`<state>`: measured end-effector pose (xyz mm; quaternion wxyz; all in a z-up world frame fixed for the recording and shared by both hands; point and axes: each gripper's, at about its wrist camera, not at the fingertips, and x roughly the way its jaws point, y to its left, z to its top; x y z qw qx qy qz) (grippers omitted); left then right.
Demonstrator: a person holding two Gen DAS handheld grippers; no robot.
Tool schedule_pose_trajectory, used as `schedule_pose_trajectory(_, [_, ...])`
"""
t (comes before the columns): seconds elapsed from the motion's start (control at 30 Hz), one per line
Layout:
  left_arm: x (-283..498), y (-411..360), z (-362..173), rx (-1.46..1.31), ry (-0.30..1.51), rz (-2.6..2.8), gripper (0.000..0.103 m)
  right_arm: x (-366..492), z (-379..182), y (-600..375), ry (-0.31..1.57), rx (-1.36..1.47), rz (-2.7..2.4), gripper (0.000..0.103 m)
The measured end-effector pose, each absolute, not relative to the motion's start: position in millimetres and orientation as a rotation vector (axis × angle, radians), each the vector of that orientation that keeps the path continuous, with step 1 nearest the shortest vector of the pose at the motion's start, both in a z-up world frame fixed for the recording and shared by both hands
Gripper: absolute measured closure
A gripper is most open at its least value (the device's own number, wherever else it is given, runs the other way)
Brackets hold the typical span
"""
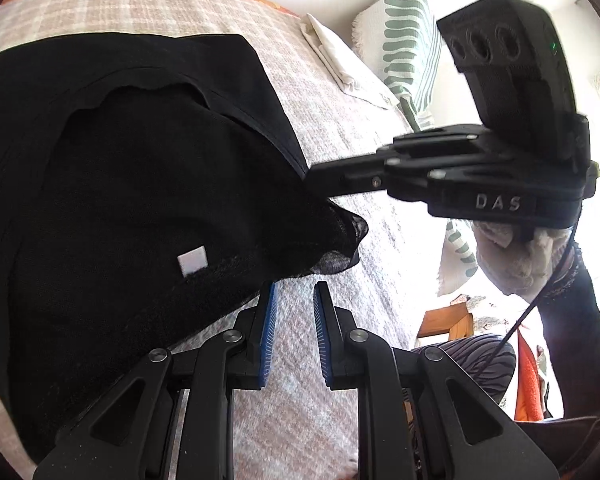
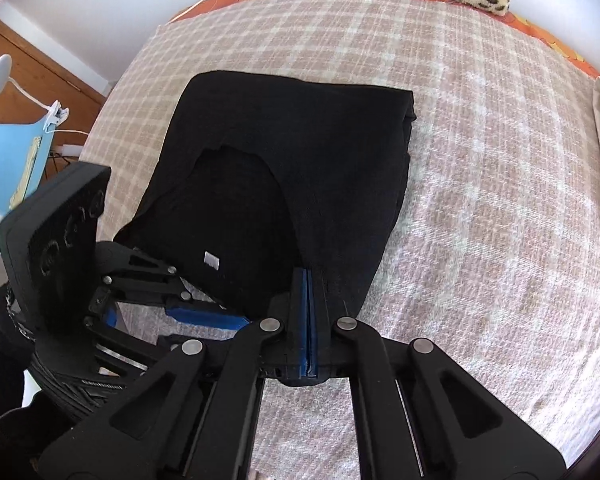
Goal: Fold small clothes
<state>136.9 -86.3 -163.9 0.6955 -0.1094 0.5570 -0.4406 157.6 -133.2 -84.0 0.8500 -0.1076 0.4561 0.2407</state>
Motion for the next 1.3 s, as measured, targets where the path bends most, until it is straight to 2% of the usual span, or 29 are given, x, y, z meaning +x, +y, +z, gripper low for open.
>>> schedule_pose_trajectory(0.23, [128.8,-3.0,-115.3,-0.214,1.068,-0.808,0.086,135.4,-75.5,-155.5,0.836,-0.109,0.587,0.101])
schedule_pose_trajectory(0.37, [145.7,31.9,-112.6,-0.310,1.030,-0.712,0.086,137.1,-86.9,-150.8,0.819,-0.089,0.549,0.101])
schedule_pose_trajectory(0.63, [133.6,8.5,-168.4,-0.186,1.207,-0.744,0.087,138.8,-125.0,-135.5,0.882,-0.169,0.501,0.101])
schedule_pose_trajectory(0.83, [114.4,17.4,-144.6,-0.154,1.129,-0.736,0.086,126.2,-124.1,-151.0,0.863,-0.119,0.563,0.101])
schedule_pose_trajectory(0.87, [111.9,20.2,-137.5,-0.148,1.110,-0.733,0.083,123.1,-120.8,-154.6,0.842,-0.093,0.573,0.101])
schedule_pose_trajectory(0.9, [111.6,22.5,-131.2,-0.138,1.089,-0.714,0.074,121.4,-118.0,-157.7,0.821,-0.067,0.574,0.100])
schedule_pose_trajectory(0.93, [113.2,26.1,-125.8,-0.135,1.070,-0.694,0.072,119.8,-115.9,-161.7,0.799,-0.042,0.569,0.095])
schedule_pose_trajectory(0.97, [116.5,27.6,-120.8,-0.133,1.055,-0.677,0.071,118.8,-114.1,-165.8,0.776,-0.020,0.559,0.081])
schedule_pose_trajectory(1.0, [118.8,30.1,-114.9,-0.116,1.034,-0.641,0.067,119.3,-112.7,-169.5,0.755,-0.003,0.542,0.071])
schedule_pose_trajectory(1.03, [122.4,28.9,-109.6,-0.082,1.005,-0.585,0.063,120.0,-111.8,-172.9,0.733,0.014,0.523,0.054])
schedule_pose_trajectory(1.07, [125.1,28.7,-103.6,-0.042,0.973,-0.535,0.058,120.8,-111.8,-176.6,0.714,0.033,0.513,0.050])
schedule_pose_trajectory(1.3, [150.6,19.0,-84.9,0.063,0.870,-0.458,0.051,134.8,-122.5,-196.6,0.728,0.123,0.478,0.050])
